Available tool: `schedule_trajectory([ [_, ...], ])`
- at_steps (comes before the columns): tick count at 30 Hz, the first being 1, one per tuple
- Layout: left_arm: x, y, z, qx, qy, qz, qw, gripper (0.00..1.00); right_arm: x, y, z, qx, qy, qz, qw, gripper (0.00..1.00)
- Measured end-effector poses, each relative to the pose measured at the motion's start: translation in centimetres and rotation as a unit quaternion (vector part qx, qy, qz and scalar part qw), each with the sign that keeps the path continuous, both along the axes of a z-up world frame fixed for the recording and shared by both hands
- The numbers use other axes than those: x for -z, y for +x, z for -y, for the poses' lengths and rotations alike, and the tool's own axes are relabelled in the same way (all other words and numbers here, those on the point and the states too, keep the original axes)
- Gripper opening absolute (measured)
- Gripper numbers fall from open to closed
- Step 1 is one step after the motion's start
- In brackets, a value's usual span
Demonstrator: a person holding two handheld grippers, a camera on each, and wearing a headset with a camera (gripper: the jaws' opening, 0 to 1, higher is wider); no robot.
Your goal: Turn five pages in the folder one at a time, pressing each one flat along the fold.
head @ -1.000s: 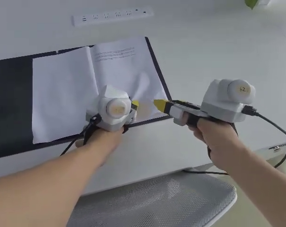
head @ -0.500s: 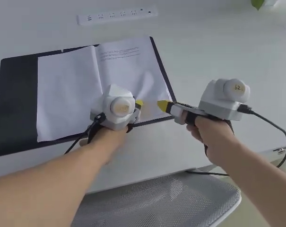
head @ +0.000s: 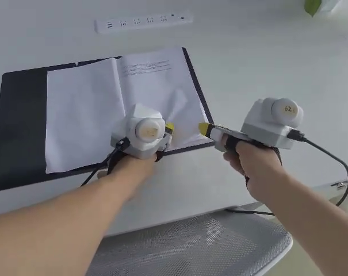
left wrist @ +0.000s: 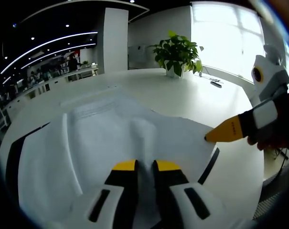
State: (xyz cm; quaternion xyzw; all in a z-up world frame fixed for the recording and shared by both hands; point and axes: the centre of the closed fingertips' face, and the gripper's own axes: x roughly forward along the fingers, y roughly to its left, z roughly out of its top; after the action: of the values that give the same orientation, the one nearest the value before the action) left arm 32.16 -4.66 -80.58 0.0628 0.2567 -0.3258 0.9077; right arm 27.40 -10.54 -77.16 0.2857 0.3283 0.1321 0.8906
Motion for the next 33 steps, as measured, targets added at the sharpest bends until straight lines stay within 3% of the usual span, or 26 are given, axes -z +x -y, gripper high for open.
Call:
schedule_trajectory([
  [6,-0.3,-0.6,-0.6,-0.002,-0.01,-0.021,0.9997,0.07,-0.7,0.0,-0.2,0.006,0.012,0.005,0.9999,0.0],
  [9,-0.8,-1.3,-1.6,-0.002,-0.014,-0.028,0.9995,0.1,-1.6,0.0,-0.7,0.002,0.015,0.015,0.9998,0.0],
  [14,-2.3,-1.8,-3.4,-0.004,-0.025,-0.026,0.9993,0.09,-3.5,0.1,-1.9,-0.006,0.025,0.035,0.9991,0.0],
  [16,-3.3,-2.0,-4.3,-0.001,-0.025,-0.016,0.9995,0.09,-4.4,0.2,-2.6,-0.011,0.028,0.042,0.9987,0.0],
  [25,-6.8,-3.5,-9.3,-0.036,-0.064,-0.022,0.9971,0.14,-8.4,0.7,-6.6,-0.034,0.056,0.079,0.9947,0.0],
  [33,-9.9,-4.7,-15.2,-0.073,-0.088,-0.012,0.9934,0.19,-11.5,0.6,-11.9,-0.082,0.065,0.11,0.9884,0.0],
])
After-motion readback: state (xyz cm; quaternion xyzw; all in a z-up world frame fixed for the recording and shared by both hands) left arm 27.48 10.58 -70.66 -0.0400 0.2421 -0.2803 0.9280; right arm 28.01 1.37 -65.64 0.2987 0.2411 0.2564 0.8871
